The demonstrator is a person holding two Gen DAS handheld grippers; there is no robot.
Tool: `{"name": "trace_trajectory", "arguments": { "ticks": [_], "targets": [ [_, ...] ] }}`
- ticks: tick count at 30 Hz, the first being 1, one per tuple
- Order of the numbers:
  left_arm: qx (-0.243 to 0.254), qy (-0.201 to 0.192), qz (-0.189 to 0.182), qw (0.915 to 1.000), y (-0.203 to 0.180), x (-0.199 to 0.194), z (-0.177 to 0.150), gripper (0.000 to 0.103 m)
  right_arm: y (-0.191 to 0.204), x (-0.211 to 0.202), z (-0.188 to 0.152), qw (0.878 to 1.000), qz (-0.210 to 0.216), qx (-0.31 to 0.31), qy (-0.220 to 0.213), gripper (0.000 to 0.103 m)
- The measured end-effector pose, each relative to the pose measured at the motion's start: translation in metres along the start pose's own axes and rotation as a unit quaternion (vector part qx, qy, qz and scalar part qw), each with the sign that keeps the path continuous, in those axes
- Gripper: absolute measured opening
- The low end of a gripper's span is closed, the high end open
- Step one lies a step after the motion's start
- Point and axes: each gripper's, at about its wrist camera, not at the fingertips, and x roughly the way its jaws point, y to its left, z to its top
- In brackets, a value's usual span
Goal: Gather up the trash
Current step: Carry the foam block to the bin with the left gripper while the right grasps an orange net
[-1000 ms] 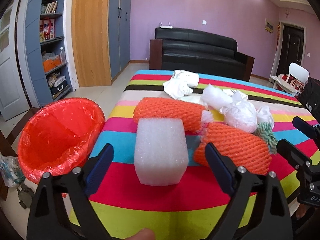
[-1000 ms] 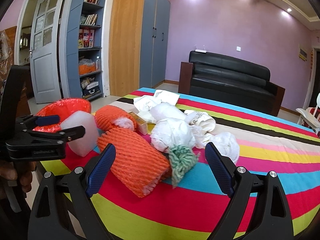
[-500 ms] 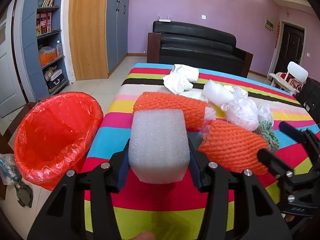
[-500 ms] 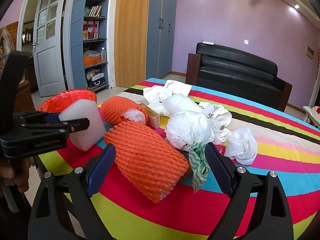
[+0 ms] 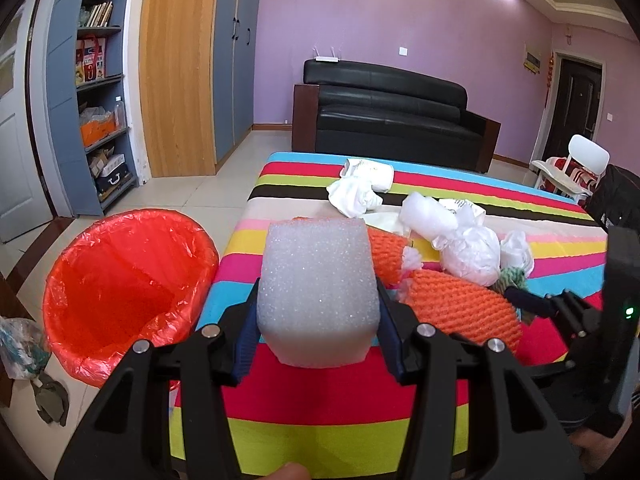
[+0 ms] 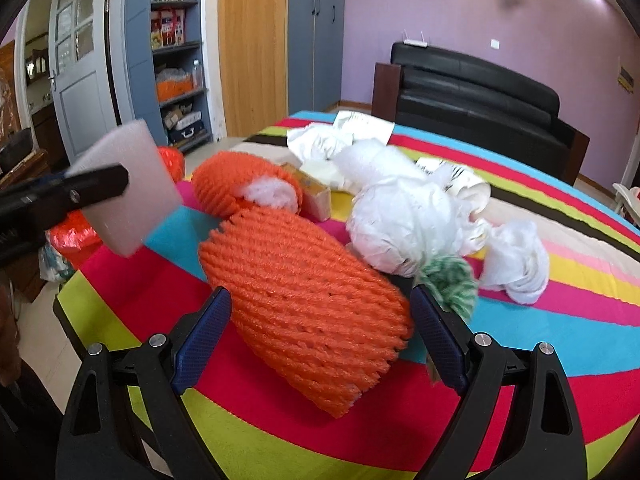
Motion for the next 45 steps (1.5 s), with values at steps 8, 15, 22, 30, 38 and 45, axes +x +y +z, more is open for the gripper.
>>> {"name": "trace_trajectory", "arguments": {
  "ticks": [8,15,22,30,38,45],
  "targets": [
    [-0.001,-0.002,-0.006,1.0,-0.001,-0.001,-0.001,0.05,0.001,0.007,0.0,1.0,-0.019,-0.007,0.019,0.048],
    [-0.002,-0.003,-0.003,1.0,0.0,-0.002,0.001,0.05,-0.003,-0.006,-0.002,1.0,-0.013,-0.003,0.008,0.032],
    [0.002,-0.013,0.004,0.9999,0.0,-0.005,0.01,0.05,-0.015,-0.035,0.004,0.999,-0.019,0.02,-0.039,0.032],
    [0.004,-0.023,0.015,0.9996,0.004,-0.011,0.026,0.05,-0.013,-0.052,0.026,0.997,-0.013,0.024,-0.075,0.032],
    [-0.004,-0.036,0.032,0.9988,0.022,-0.019,0.049,0.05,-0.008,-0.053,0.053,0.996,-0.002,0.026,-0.09,0.032],
    [-0.02,-0.049,0.044,0.9976,0.043,-0.027,0.068,0.05,0.008,-0.049,0.085,0.994,0.008,0.021,-0.109,0.032]
  ]
}}
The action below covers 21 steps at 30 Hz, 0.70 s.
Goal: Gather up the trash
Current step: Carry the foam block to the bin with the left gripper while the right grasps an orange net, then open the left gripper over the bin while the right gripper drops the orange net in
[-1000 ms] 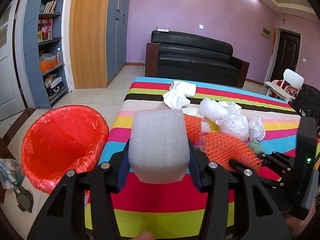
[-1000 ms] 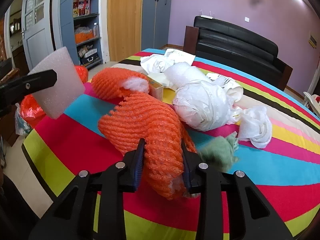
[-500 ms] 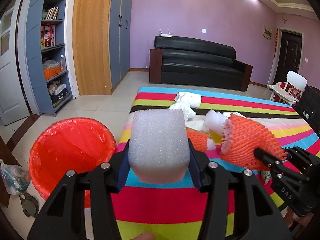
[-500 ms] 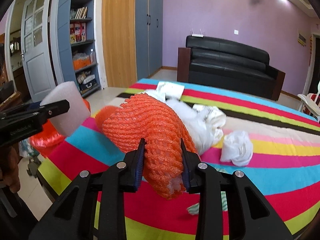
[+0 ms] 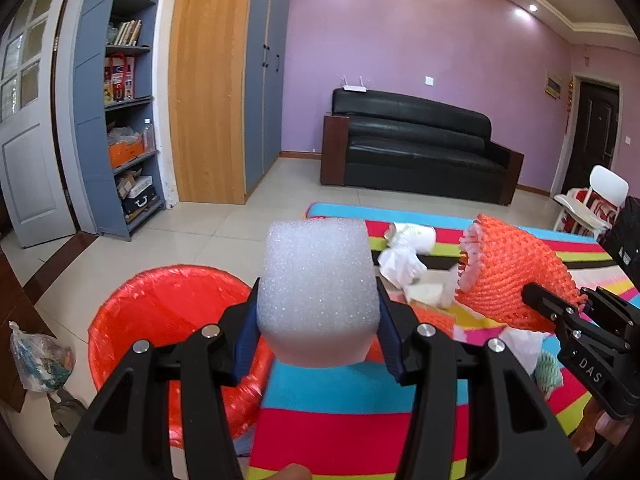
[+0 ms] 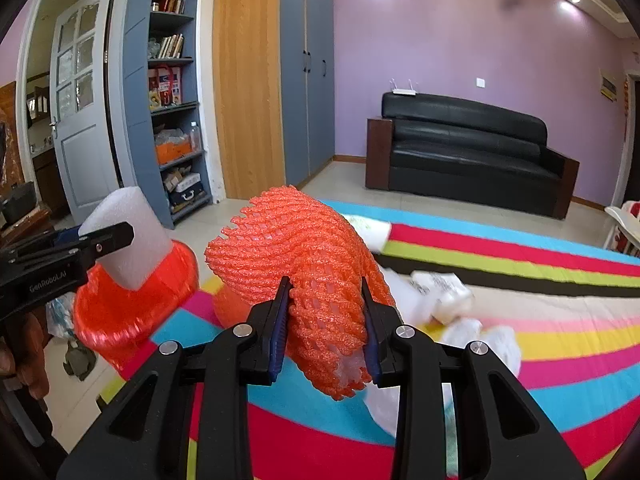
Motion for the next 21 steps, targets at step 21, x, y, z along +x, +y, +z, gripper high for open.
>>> {"name": "trace_trajectory", "arguments": {
  "ticks": [21],
  "targets": [
    [-0.082,-0.017,0.105,0.991,0.117,-0.006,0.008,0.05,0.105,0.082,0.041,0.995,0.098,-0.029,0.016,0.032]
  ]
}}
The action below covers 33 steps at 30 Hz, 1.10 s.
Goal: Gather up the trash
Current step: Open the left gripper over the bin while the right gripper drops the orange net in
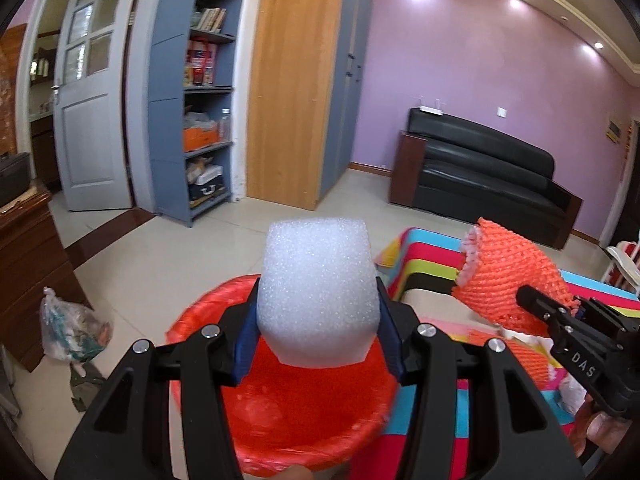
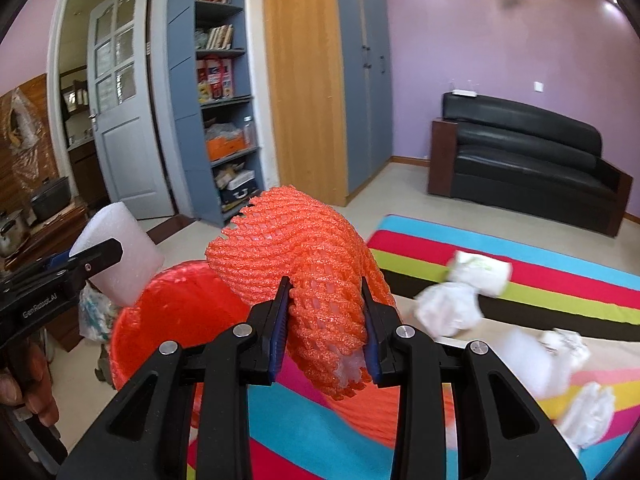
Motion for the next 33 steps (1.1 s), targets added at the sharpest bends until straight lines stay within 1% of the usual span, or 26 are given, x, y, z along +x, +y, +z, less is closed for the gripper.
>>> {"name": "trace_trajectory", "arguments": {
  "ticks": [6,11,16,22,23,24,25,27,28,29,33],
  "targets": [
    [-0.018,0.0,0.029,0.9994,0.026,0.001,0.002,0.05,0.029,0.023,0.001,1.0,0.025,-0.013,0.013,0.032],
    [-0.026,0.001,0.04,0.9989,0.036,0.0,0.002,0.05,0.055,0.039,-0.001,0.998,0.046,-0.028,0.024,0.033],
    [-0.038,-0.001,0.052,0.9979,0.047,0.0,0.004,0.05,0.066,0.048,-0.004,0.997,0.06,-0.032,0.03,0.034],
    [-0.045,0.003,0.058,0.9973,0.054,0.001,0.004,0.05,0.077,0.057,-0.008,0.996,0.069,-0.042,0.035,0.04],
    [-0.047,0.004,0.058,0.9972,0.055,0.001,0.003,0.053,0.078,0.058,-0.008,0.996,0.071,-0.042,0.036,0.045],
    [-0.05,0.005,0.057,0.9971,0.056,0.001,0.003,0.064,0.079,0.058,-0.008,0.996,0.073,-0.044,0.035,0.048],
    [-0.053,0.004,0.058,0.9969,0.056,0.001,0.003,0.07,0.078,0.059,-0.009,0.996,0.072,-0.045,0.035,0.052],
    [-0.056,0.004,0.058,0.9967,0.057,0.001,0.004,0.072,0.078,0.06,-0.009,0.996,0.074,-0.046,0.036,0.056],
    [-0.059,0.004,0.059,0.9966,0.057,0.001,0.004,0.077,0.077,0.059,-0.009,0.996,0.073,-0.045,0.035,0.057],
    [-0.06,0.004,0.059,0.9964,0.058,0.001,0.004,0.078,0.077,0.058,-0.009,0.996,0.071,-0.045,0.034,0.06],
    [-0.064,0.004,0.059,0.9962,0.057,0.003,0.003,0.078,0.073,0.055,-0.01,0.996,0.067,-0.045,0.029,0.064]
  ]
}}
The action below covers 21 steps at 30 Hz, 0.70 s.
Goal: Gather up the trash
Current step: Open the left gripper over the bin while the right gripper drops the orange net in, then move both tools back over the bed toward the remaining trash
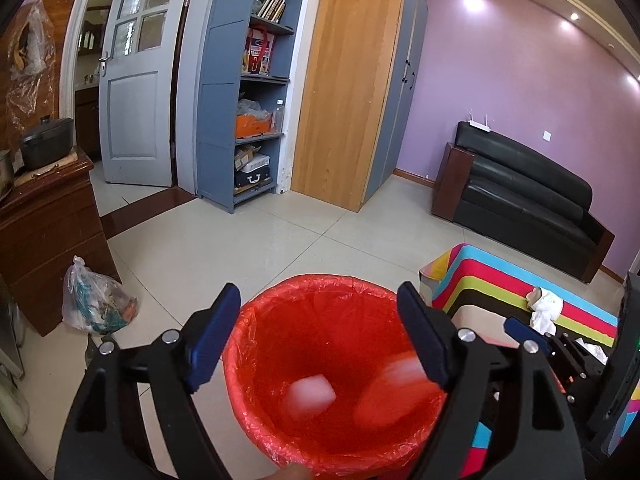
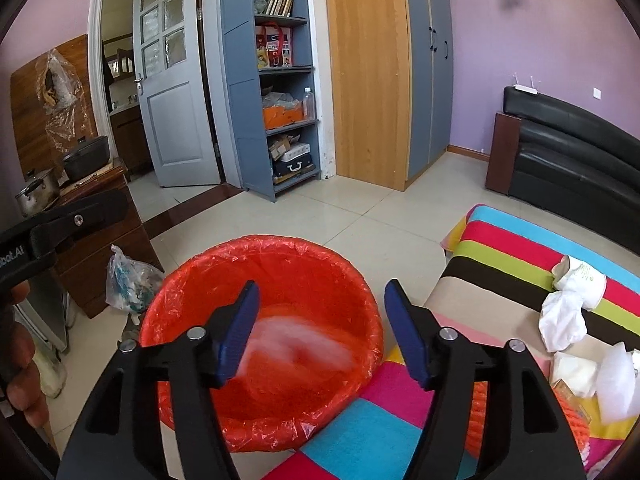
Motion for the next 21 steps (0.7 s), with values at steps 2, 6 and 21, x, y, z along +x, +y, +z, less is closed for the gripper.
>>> {"name": "trace_trajectory", "arguments": {
  "ticks": [2,6,21],
  "targets": [
    [-0.001,-0.003,-0.003,1.0,-0.001,-0.001,0.0,0.08,-0.003,-0.005,0.0,1.0,-0.004,0.0,-0.004,0.064],
    [0.009,-0.012,-0.01,0.9998,-0.01,-0.003,-0.003,0.081,-0.011,-0.017,-0.002,1.0,-0.019,0.001,-0.018,0.065],
    [0.06,-0.033,-0.064,0.9956,-0.079,-0.011,-0.026,0.081,-0.079,-0.094,-0.026,0.995,-0.087,0.028,-0.046,0.069]
  ]
}}
